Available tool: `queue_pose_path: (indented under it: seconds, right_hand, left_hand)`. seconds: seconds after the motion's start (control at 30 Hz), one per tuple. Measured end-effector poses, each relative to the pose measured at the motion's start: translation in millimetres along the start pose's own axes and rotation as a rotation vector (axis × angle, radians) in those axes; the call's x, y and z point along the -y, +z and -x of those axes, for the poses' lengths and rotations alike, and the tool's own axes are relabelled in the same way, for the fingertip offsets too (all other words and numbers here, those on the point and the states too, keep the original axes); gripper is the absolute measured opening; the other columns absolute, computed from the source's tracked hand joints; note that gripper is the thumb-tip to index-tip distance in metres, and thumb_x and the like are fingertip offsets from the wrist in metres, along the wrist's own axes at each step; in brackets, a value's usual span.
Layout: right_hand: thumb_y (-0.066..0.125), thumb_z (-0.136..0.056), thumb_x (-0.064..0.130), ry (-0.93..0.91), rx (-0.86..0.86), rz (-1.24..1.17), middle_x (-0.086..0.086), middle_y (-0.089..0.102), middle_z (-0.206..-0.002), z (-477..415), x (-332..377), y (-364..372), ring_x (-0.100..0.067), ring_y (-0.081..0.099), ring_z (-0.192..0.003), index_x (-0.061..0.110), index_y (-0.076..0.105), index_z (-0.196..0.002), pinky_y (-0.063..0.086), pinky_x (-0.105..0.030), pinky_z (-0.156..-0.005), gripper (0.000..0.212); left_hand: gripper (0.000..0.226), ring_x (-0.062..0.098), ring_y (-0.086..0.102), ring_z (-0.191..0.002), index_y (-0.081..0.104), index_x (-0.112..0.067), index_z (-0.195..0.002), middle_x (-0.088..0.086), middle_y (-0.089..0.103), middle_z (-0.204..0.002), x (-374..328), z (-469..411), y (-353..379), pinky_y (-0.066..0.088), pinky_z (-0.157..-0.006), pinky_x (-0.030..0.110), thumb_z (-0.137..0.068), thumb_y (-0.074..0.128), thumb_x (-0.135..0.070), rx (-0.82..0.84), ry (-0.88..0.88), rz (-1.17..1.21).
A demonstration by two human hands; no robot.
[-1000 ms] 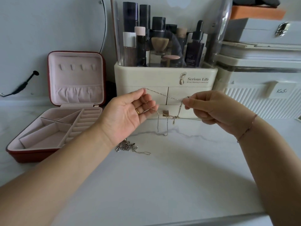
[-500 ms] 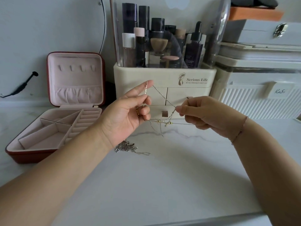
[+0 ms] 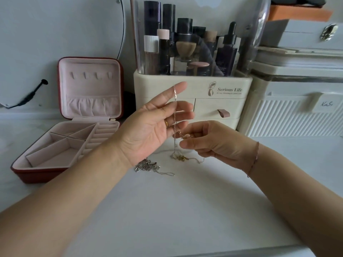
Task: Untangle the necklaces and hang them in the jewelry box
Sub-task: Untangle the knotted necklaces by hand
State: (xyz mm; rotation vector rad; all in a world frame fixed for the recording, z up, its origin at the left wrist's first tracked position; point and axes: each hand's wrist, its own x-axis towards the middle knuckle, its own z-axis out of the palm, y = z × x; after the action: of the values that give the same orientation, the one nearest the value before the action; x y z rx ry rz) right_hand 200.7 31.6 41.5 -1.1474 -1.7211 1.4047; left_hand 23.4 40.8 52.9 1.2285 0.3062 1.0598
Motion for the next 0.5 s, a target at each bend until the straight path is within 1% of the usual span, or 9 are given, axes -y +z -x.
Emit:
queue_pose_path:
  seconds: [0.07, 0.1, 0.17, 0.23, 0.33, 0.4, 0.5]
  right_hand:
    - [0.072, -0.080, 0.005, 0.002, -0.035, 0.052, 0.003, 0.037, -0.059, -1.3, -1.5, 3.6, -0.012, 0.020, -0.053, 0.008, 0.071, -0.098, 0.016, -0.022, -0.048, 0.018]
    - [0.072, -0.080, 0.007, 0.007, -0.054, 0.064, 0.001, 0.036, -0.059, -1.7, -1.6, 4.3, -0.012, 0.020, -0.053, 0.009, 0.071, -0.095, 0.016, -0.022, -0.049, 0.015]
    - [0.071, -0.082, 0.012, 0.008, -0.081, 0.057, 0.001, 0.034, -0.059, -1.3, -0.6, 3.1, -0.011, 0.020, -0.051, 0.010, 0.068, -0.087, 0.016, -0.022, -0.048, 0.005]
    - [0.067, -0.085, 0.018, -0.003, -0.091, 0.005, 0.005, 0.036, -0.056, 1.0, 2.5, -2.5, -0.009, 0.024, -0.048, 0.011, 0.060, -0.079, 0.020, -0.018, -0.045, 0.011]
    - [0.063, -0.081, 0.023, -0.052, -0.111, -0.209, 0.005, 0.041, -0.056, 7.0, 11.0, -15.6, -0.007, 0.030, -0.047, 0.014, 0.055, -0.071, 0.025, -0.015, -0.042, 0.016]
    - [0.059, -0.083, 0.022, -0.096, -0.112, -0.413, 0.005, 0.040, -0.057, 11.1, 15.6, -25.5, -0.006, 0.032, -0.047, 0.017, 0.053, -0.073, 0.028, -0.015, -0.043, 0.013]
    - [0.054, -0.087, 0.024, -0.162, -0.099, -0.640, 0.007, 0.040, -0.058, 14.7, 19.2, -36.9, -0.005, 0.034, -0.047, 0.018, 0.053, -0.077, 0.031, -0.014, -0.045, 0.011]
  left_hand:
    - [0.043, 0.014, 0.067, -0.085, 0.057, -0.022, -0.124, -0.001, 0.069, -0.086, -1.0, 0.2, 0.0, 0.052, -0.077, 0.025, -0.086, 0.044, -0.008, 0.007, 0.009, 0.018]
    - [0.042, 0.013, 0.067, -0.083, 0.057, -0.022, -0.124, -0.002, 0.070, -0.085, -1.9, 0.3, -0.3, 0.053, -0.075, 0.024, -0.086, 0.044, -0.008, -0.001, 0.007, 0.024]
    - [0.041, 0.011, 0.066, -0.072, 0.058, -0.021, -0.123, -0.003, 0.069, -0.081, -3.6, 0.2, -1.1, 0.052, -0.063, 0.021, -0.085, 0.045, -0.009, -0.036, -0.006, 0.025]
    - [0.041, 0.008, 0.058, -0.058, 0.059, -0.019, -0.123, -0.003, 0.065, -0.075, -5.1, -0.2, -3.1, 0.045, -0.049, 0.018, -0.084, 0.048, -0.011, -0.092, -0.027, 0.034]
    - [0.040, 0.006, 0.042, -0.047, 0.059, -0.016, -0.122, -0.003, 0.055, -0.068, -6.0, -0.8, -7.8, 0.028, -0.038, 0.015, -0.083, 0.050, -0.014, -0.179, -0.079, -0.003]
    - [0.032, 0.005, 0.034, -0.043, 0.061, -0.015, -0.115, -0.004, 0.050, -0.065, -5.8, -0.9, -10.9, 0.018, -0.036, 0.016, -0.087, 0.048, -0.013, -0.228, -0.128, -0.084]
    - [0.023, 0.004, 0.029, -0.040, 0.065, -0.013, -0.106, -0.006, 0.047, -0.059, -3.9, 0.5, -12.7, 0.014, -0.035, 0.017, -0.090, 0.049, -0.011, -0.273, -0.196, -0.285]
